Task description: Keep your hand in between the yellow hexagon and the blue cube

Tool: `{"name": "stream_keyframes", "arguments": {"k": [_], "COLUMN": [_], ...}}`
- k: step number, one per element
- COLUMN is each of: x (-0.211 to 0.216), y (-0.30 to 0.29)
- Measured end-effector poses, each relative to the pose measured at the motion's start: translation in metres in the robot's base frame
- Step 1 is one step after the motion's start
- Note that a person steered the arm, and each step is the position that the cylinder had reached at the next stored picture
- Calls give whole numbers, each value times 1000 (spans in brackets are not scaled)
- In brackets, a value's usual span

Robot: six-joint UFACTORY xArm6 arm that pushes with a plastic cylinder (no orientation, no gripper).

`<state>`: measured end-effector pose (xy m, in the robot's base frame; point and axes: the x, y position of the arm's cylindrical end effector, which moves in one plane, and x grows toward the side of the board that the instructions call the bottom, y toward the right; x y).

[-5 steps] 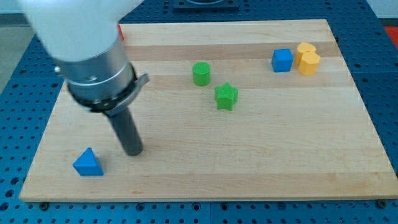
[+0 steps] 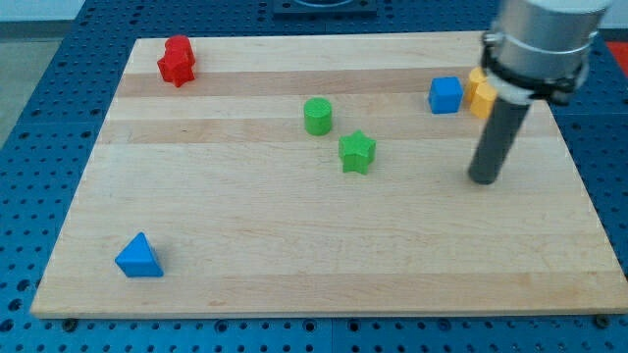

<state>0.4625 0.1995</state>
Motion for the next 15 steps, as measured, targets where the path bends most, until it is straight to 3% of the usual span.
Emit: {"name": "stream_keyframes", "arguments": {"k": [2,7,10,12,15], "x": [-48,-177,-162,-188,-167], "y": [39,44,41,31,-17]}}
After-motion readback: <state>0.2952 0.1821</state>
